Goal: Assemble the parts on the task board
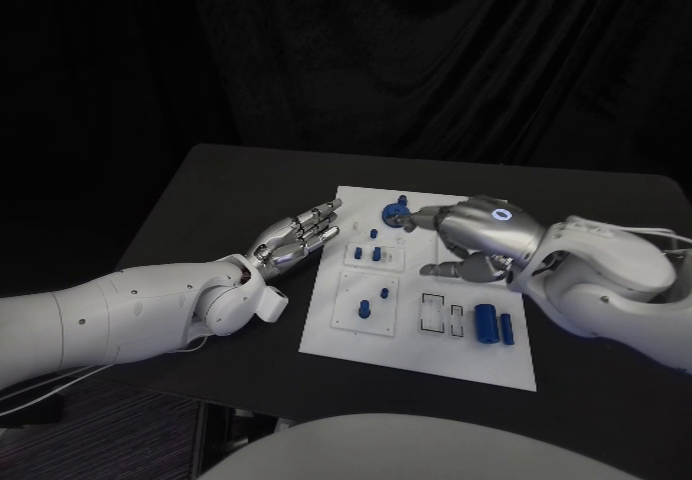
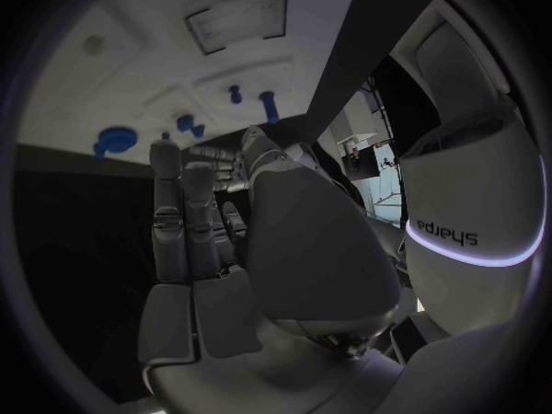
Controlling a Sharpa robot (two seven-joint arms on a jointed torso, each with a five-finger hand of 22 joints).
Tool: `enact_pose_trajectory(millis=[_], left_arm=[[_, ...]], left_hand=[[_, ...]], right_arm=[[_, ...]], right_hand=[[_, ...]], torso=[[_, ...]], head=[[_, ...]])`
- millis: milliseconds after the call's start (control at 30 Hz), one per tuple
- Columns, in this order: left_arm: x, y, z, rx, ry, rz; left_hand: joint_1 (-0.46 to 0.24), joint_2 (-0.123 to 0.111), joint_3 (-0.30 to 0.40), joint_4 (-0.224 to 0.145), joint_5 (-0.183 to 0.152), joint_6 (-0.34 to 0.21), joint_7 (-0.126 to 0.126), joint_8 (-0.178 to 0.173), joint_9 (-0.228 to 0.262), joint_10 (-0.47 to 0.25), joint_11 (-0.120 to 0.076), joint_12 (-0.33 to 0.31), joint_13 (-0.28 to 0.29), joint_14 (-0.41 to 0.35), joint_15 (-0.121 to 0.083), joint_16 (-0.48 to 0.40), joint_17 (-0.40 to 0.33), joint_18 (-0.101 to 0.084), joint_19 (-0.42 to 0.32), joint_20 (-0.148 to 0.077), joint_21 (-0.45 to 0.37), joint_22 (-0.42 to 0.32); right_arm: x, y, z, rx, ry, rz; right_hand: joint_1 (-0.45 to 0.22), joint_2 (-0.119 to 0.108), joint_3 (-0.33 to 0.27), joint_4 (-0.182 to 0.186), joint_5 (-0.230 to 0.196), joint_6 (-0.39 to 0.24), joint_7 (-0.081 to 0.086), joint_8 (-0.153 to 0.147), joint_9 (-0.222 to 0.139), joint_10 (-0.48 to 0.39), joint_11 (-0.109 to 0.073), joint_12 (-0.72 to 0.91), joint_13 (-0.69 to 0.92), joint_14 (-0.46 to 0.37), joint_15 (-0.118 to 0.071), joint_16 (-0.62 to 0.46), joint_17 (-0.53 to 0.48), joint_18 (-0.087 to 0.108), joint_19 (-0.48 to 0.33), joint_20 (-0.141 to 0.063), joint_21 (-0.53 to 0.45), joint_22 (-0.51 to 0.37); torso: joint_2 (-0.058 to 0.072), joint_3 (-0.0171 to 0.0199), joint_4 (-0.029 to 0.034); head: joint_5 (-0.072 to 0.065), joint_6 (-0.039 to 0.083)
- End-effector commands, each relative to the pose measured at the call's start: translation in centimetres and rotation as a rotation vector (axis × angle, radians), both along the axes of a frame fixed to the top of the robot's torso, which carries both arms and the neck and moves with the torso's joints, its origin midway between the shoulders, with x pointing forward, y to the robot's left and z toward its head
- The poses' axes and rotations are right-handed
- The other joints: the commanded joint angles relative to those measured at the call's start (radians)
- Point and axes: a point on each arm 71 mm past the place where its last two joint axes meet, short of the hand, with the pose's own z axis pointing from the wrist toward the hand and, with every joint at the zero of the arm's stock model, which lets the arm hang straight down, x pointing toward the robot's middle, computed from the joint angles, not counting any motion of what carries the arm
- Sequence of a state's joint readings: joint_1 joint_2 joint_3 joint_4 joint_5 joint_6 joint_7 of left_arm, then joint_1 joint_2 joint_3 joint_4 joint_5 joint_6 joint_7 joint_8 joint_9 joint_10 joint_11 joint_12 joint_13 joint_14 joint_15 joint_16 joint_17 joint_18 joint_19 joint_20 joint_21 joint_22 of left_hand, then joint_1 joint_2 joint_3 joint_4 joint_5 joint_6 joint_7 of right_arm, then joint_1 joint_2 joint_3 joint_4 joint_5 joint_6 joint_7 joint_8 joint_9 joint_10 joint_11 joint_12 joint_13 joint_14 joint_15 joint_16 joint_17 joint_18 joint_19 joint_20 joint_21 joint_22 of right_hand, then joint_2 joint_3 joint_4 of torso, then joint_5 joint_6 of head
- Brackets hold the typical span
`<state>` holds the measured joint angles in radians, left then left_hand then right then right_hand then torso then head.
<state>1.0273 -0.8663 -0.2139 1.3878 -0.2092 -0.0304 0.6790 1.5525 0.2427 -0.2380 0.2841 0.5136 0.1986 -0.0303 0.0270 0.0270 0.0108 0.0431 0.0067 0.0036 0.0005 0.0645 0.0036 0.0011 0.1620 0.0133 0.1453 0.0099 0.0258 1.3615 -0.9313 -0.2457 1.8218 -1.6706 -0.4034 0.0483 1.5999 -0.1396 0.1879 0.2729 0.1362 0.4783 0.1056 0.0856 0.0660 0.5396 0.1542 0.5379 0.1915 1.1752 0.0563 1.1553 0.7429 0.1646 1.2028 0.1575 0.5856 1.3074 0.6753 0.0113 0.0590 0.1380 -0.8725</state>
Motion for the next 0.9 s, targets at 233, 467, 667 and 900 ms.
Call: enact_pose_trajectory(millis=[233,467,667,900], left_arm=[[-0.1,-0.1,0.8,-0.058,-0.086,0.006],[-0.1,-0.3,0.8,-0.065,-0.085,-0.002],[-0.1,-0.1,0.8,-0.064,-0.086,0.000],[-0.1,-0.1,0.8,-0.068,-0.083,-0.006]], left_hand=[[0.009,0.002,0.005,0.002,0.004,-0.004,0.001,0.002,0.000,-0.001,0.006,-0.004,-0.001,-0.001,0.006,-0.004,-0.001,-0.010,-0.002,0.007,-0.001,0.001],[0.009,0.002,0.005,0.002,0.005,-0.006,0.000,0.001,0.000,-0.002,0.006,-0.004,-0.001,-0.001,0.006,-0.004,-0.001,-0.010,-0.002,0.007,-0.001,0.001],[0.009,0.003,0.005,0.002,0.006,-0.006,0.000,0.001,0.000,-0.002,0.007,-0.004,-0.001,-0.001,0.006,-0.004,-0.001,-0.010,-0.003,0.007,-0.001,0.001],[0.011,0.004,0.007,0.001,0.010,-0.007,0.000,0.001,0.000,-0.003,0.007,-0.004,-0.001,-0.001,0.006,-0.004,-0.001,-0.010,-0.002,0.007,-0.001,0.001]], right_arm=[[0.7,-5.8,2.5,0.153,0.077,-0.212],[0.8,-9.6,-0.9,-0.019,0.292,-0.490],[-0.2,-11.5,-3.6,-0.191,0.347,-0.653],[-2.2,-11.5,-4.2,-0.300,0.266,-0.714]], right_hand=[[-0.040,0.037,0.000,-0.022,0.018,0.343,0.027,0.093,0.075,0.324,-0.109,0.475,0.252,0.039,-0.066,-0.027,-0.041,-0.004,0.032,-0.059,0.033,0.055],[-0.280,0.081,-0.063,0.014,0.026,0.443,0.017,0.122,0.131,0.837,-0.110,0.948,1.112,0.275,-0.082,0.228,0.421,-0.064,0.204,-0.077,0.391,0.132],[-0.479,0.107,-0.116,0.015,0.012,0.454,-0.030,0.353,0.342,1.031,-0.149,1.033,1.379,0.354,-0.116,0.339,0.652,-0.098,0.275,-0.109,0.629,0.177],[-0.610,0.089,-0.093,0.020,0.006,0.419,-0.065,0.517,0.542,1.031,-0.182,1.033,1.379,0.382,-0.146,0.388,0.756,-0.136,0.333,-0.138,0.855,0.227]], torso=[[0.002,0.0006,0.0022],[0.000,-0.0019,-0.0015],[0.001,-0.0046,-0.0074],[0.001,-0.0053,-0.0037]], head=[[-0.051,0.000],[-0.103,0.000],[-0.167,0.000],[-0.237,0.000]])
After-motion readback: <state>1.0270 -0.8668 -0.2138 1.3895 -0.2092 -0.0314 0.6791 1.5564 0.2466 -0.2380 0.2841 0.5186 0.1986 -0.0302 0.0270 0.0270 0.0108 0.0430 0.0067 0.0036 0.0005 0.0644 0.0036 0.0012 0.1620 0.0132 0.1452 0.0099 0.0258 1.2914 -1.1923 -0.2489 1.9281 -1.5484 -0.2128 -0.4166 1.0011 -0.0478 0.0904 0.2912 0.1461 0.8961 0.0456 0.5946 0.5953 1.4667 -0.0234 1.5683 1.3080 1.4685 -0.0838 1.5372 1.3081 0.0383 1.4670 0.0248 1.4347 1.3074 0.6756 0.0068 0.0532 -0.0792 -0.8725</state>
